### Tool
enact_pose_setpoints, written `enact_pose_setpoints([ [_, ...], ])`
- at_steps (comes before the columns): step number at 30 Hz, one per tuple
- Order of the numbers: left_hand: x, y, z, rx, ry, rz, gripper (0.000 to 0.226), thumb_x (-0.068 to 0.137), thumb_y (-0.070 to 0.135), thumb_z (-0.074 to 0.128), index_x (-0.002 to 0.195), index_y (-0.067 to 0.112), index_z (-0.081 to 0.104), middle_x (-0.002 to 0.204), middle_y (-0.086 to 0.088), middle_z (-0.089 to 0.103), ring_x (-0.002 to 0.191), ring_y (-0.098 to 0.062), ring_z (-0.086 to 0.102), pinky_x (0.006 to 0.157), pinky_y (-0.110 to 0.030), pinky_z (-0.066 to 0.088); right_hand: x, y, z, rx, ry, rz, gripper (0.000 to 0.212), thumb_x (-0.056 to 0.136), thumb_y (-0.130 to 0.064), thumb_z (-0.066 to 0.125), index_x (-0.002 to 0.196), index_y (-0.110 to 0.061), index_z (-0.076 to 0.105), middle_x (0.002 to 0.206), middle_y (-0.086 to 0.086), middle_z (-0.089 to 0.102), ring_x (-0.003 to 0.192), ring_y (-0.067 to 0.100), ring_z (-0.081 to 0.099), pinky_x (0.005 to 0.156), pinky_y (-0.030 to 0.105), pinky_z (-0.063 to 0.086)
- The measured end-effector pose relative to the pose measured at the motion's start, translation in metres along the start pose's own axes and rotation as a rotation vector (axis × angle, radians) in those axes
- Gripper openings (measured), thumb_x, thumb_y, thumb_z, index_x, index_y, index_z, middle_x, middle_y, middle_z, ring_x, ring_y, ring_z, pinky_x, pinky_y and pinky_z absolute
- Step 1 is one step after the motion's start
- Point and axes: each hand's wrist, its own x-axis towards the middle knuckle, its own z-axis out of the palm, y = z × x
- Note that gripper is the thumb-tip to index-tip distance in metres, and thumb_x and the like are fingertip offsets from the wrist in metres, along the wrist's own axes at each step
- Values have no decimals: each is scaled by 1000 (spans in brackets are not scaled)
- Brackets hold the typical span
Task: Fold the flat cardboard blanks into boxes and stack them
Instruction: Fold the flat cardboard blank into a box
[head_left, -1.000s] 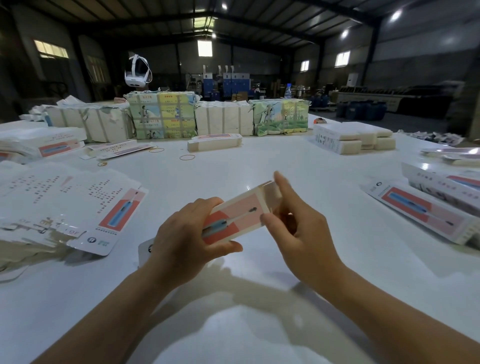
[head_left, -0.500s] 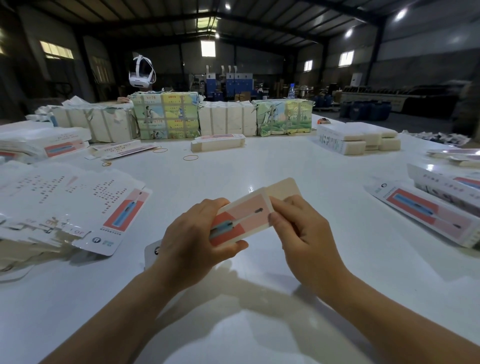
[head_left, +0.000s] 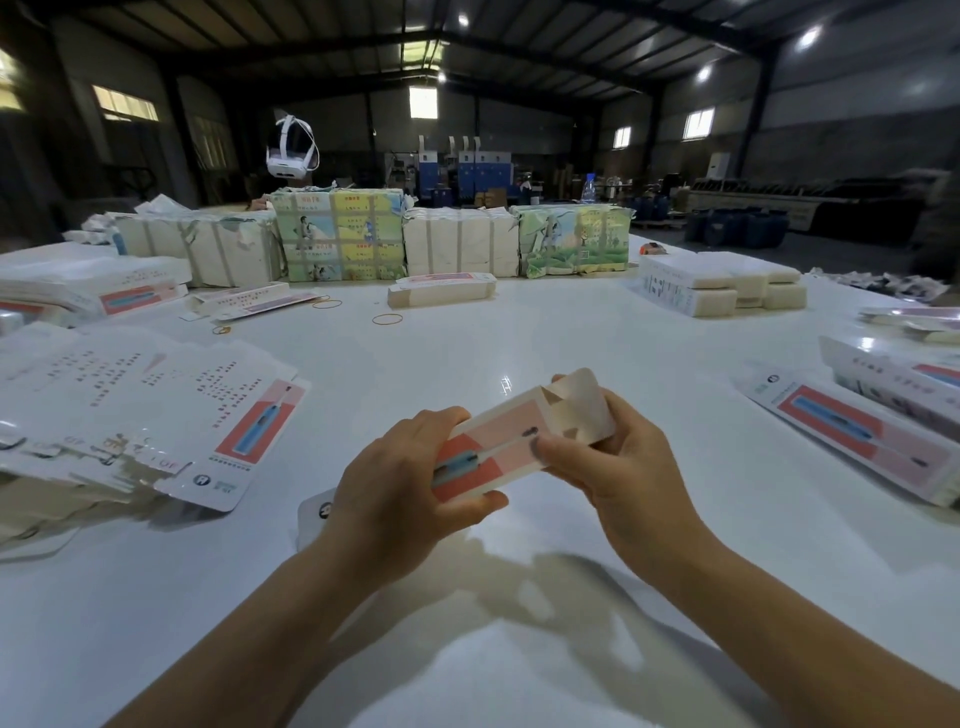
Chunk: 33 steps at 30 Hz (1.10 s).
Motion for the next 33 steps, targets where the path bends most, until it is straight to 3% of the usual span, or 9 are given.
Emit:
enact_pose_setpoints([
  [2, 0, 3, 2, 3, 5, 4, 69, 68, 59, 61, 119, 14, 57, 107, -2, 66, 82, -19, 65, 69, -21, 47, -6, 4, 4, -302, 65, -172, 25, 90, -15, 62, 110, -30, 65, 98, -8, 69, 92, 9, 63, 84, 19, 52],
  [4, 0, 8, 4, 29, 25, 1, 67, 67, 58, 62, 116, 11, 59, 101, -4, 68, 77, -20, 66, 66, -23, 48, -10, 6, 11, -617, 115, -309, 37, 97, -22, 48, 134, -15, 52, 119, -5, 61, 101, 3, 55, 91, 7, 39],
  [7, 0, 13, 6, 66, 44, -6, 65, 69, 58, 65, 110, 7, 62, 95, -7, 69, 70, -22, 66, 63, -22, 45, -14, 6, 19, -796, 72, -308, 55, 93, -33, 32, 143, -11, 37, 134, 3, 53, 108, 5, 47, 91, -5, 25],
  [11, -2, 14, 4, 100, 51, -14, 67, 65, 55, 62, 110, 5, 62, 94, -9, 68, 70, -23, 66, 63, -25, 48, -14, 2, 17, -429, 27, -132, 51, 89, -48, 30, 137, -35, 40, 136, -20, 50, 122, -2, 47, 102, 9, 37],
  [15, -3, 12, 3, 123, 33, -20, 67, 66, 54, 66, 113, 6, 61, 96, -9, 68, 73, -24, 66, 63, -35, 56, -3, 4, 6, 75, 6, 47, 25, 91, -29, 48, 111, -38, 61, 109, -17, 69, 105, 3, 63, 89, 19, 52],
  [19, -3, 10, 4, 154, 36, -3, 66, 62, 47, 79, 111, 6, 61, 92, -9, 68, 69, -22, 65, 60, -33, 55, -3, 7, 5, 120, 60, 72, 37, 85, -24, 58, 122, -22, 61, 111, -9, 71, 103, 10, 65, 88, 23, 54],
  [23, -4, 9, 4, 150, 67, 23, 64, 64, 52, 66, 110, 7, 61, 93, -9, 69, 67, -21, 66, 60, -30, 54, -3, 7, 5, 128, 69, 27, 42, 78, -38, 55, 119, -31, 62, 104, -11, 72, 101, 9, 66, 84, 21, 54],
  [25, -4, 9, 4, 161, 64, 27, 64, 65, 54, 63, 110, 8, 61, 94, -9, 69, 67, -21, 66, 59, -30, 54, -4, 7, 6, 79, 72, -6, 26, 89, -30, 51, 109, -42, 63, 104, -15, 71, 102, 6, 65, 83, 20, 53],
  [33, -3, 10, 4, 212, 83, 47, 67, 61, 53, 65, 108, 5, 63, 91, -10, 70, 63, -21, 65, 57, -30, 53, -5, 5, 7, 39, 114, 8, 54, 98, 0, 39, 95, -46, 67, 99, -21, 71, 100, 3, 64, 85, 19, 53],
])
